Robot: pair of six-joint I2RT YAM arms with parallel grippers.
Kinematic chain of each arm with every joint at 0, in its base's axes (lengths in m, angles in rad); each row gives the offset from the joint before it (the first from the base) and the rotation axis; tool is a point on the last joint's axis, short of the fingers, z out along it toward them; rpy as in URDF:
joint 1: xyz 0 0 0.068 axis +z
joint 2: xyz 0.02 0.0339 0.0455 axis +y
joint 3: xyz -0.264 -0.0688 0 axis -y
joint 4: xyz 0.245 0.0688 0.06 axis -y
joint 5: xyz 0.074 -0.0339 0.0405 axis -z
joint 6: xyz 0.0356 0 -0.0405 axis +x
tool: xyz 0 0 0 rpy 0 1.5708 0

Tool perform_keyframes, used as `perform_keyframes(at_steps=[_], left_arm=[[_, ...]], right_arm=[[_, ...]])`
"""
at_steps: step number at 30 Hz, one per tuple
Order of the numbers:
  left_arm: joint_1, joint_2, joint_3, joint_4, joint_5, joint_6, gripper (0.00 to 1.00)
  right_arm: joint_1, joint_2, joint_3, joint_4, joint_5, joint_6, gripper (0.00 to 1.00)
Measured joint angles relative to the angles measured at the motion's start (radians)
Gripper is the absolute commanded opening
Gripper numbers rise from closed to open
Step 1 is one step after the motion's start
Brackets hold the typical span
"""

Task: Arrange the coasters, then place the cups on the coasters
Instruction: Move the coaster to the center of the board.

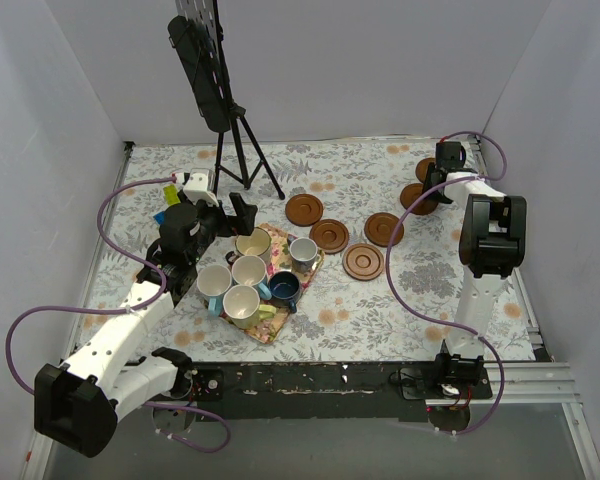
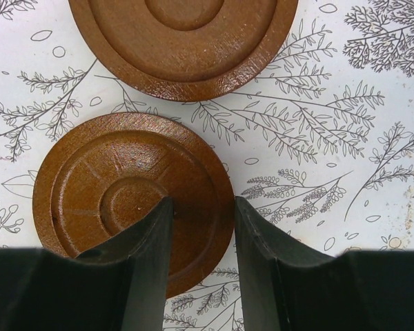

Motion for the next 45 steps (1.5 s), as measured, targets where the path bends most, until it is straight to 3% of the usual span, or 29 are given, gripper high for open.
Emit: perform_keyframes(at_steps=[25,36,45], left_arm=[[0.000,0.000,0.000,0.000,0.000,0.000,0.98],[0.000,0.000,0.000,0.000,0.000,0.000,0.98],[0.000,-0.002,0.000,0.000,-0.005,0.000,0.98]], right_arm=[[0.000,0.010,0.015,-0.002,0.011,0.022,0.40],[-0.001,0.013,0.025,-0.018,0.006,0.021,0.63],[-0.006,0.013,0.052,-0.060,-0.010,-0.007,0.68]])
